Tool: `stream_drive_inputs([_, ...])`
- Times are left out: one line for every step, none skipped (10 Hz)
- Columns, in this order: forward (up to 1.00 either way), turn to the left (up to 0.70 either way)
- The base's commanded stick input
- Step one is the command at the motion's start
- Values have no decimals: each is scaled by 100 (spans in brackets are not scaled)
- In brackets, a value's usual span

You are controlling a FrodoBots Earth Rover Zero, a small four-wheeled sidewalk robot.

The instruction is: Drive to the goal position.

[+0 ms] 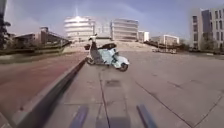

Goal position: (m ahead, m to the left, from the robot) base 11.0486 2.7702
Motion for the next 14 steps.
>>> stream_drive_inputs([45, -27])
stream_drive_inputs([38, -30])
stream_drive_inputs([0, -45])
stream_drive_inputs([0, -45])
stream_drive_inputs([0, -45])
stream_drive_inputs([0, -45])
stream_drive_inputs([0, -45])
stream_drive_inputs([0, -45])
stream_drive_inputs([0, -45])
stream_drive_inputs([0, -45])
stream_drive_inputs([0, -45])
stream_drive_inputs([0, -45])
stream_drive_inputs([14, -40])
stream_drive_inputs([31, -33])
